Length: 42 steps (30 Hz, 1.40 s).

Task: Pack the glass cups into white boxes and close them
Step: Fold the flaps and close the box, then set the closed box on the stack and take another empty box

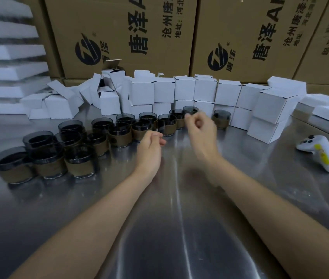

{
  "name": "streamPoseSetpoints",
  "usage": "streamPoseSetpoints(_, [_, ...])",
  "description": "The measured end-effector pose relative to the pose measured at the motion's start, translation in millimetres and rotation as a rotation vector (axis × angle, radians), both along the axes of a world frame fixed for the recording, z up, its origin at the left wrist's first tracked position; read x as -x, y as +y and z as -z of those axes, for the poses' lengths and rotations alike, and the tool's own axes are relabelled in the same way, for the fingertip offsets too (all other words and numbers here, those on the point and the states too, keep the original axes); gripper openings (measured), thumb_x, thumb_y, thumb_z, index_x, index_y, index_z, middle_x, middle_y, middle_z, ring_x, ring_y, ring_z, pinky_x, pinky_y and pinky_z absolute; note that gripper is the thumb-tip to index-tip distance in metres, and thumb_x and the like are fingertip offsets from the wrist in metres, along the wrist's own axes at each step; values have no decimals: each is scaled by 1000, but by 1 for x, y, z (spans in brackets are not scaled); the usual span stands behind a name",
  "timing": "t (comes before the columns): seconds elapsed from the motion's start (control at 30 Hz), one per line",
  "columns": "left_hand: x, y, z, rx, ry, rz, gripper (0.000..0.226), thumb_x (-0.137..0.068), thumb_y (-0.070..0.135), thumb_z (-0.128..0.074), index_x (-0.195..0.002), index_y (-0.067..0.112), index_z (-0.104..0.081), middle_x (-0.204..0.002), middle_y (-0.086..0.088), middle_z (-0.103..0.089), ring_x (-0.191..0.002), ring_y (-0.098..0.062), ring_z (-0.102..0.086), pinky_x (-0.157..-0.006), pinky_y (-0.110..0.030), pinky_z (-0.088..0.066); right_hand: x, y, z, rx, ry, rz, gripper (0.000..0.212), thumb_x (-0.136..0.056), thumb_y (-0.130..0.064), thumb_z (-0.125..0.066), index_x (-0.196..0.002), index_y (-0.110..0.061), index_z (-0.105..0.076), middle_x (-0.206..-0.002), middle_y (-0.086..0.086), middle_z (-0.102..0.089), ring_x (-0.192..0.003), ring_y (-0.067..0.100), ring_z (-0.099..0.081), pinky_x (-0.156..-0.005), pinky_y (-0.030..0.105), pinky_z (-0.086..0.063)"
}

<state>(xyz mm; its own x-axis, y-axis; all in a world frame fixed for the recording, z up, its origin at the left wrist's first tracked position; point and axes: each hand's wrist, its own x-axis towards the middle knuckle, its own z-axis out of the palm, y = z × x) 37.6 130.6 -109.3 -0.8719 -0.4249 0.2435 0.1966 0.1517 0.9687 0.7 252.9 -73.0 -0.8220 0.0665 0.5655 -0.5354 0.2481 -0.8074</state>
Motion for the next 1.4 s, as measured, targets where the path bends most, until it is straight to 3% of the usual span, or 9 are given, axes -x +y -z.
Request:
streamPoseSetpoints(0.17, [-7, -8, -1, 90, 23, -119, 37, -96, 19, -45, -61, 8, -46, -57, -3, -47, -57, -18, -41, -58, -32, -31, -20, -48, 18, -74, -87, -124, 45, -94, -18, -58, -55, -16, -36, -51, -1, -37, -52, 6, -36, -52, 23, -28])
streamPoseSetpoints(0.33, [-7, -7, -1, 201, -99, -209, 43, -93, 20, -48, -50, 15, -40, -50, 0, -42, -52, -18, -38, -52, -30, -27, -23, -49, 30, -197, -217, -74, 51, -93, -13, -56, -50, -17, -30, -47, -3, -31, -46, 8, -28, -44, 18, -27])
streamPoseSetpoints(0.5, [-10, -7, -3, 181, -51, -254, 45, -89, 15, -51, -49, 16, -30, -45, 2, -29, -47, -13, -25, -48, -32, -19, -23, -50, 26, -222, -226, -78, 49, -90, -10, -56, -50, -15, -30, -47, -1, -30, -48, 9, -28, -44, 18, -27])
streamPoseSetpoints(0.6, [-10, -3, -4, 198, -17, -360, 43, -89, 21, -52, -51, 15, -33, -45, 1, -35, -47, -14, -31, -46, -31, -22, -19, -52, 26, -233, -265, -68, 47, -89, -12, -55, -50, -16, -30, -48, -1, -31, -49, 11, -28, -47, 25, -26])
streamPoseSetpoints(0.8, [31, -32, -38, 410, 168, -421, 24, -96, 25, -45, -75, 14, -49, -76, 2, -55, -60, -7, -45, -53, -25, -30, -6, -60, 26, -272, -290, -16, 45, -86, -13, -52, -49, -17, -27, -50, 1, -30, -52, 17, -28, -50, 31, -27])
streamPoseSetpoints(0.97, [104, -92, -63, 522, 26, -426, 27, -100, 12, -36, -91, -1, -58, -108, -18, -56, -98, -29, -55, -74, -35, -43, 4, -63, 30, -259, -278, -58, 44, -86, -14, -52, -51, -18, -26, -52, -1, -30, -57, 18, -32, -54, 29, -32])
streamPoseSetpoints(1.07, [141, -115, -64, 609, -164, -389, 28, -97, 5, -39, -108, -3, -64, -130, -20, -49, -123, -34, -45, -100, -39, -43, 9, -64, 33, -264, -259, -82, 42, -85, -15, -51, -52, -18, -26, -52, -2, -30, -56, 17, -31, -54, 29, -31])
streamPoseSetpoints(1.17, [164, -121, -63, 703, -333, -342, 33, -98, 9, -41, -125, 1, -59, -142, -18, -35, -135, -34, -27, -107, -43, -37, 12, -64, 36, -275, -238, -96, 40, -85, -16, -52, -53, -17, -27, -51, -2, -30, -55, 16, -30, -52, 29, -31])
streamPoseSetpoints(1.4, [181, -135, -61, 709, -241, -285, 42, -93, -4, -41, -127, 10, -62, -148, -14, -34, -140, -32, -22, -114, -39, -28, 16, -65, 43, -304, -184, -116, 42, -85, -19, -53, -51, -17, -27, -42, -6, -30, -53, 15, -31, -51, 29, -29])
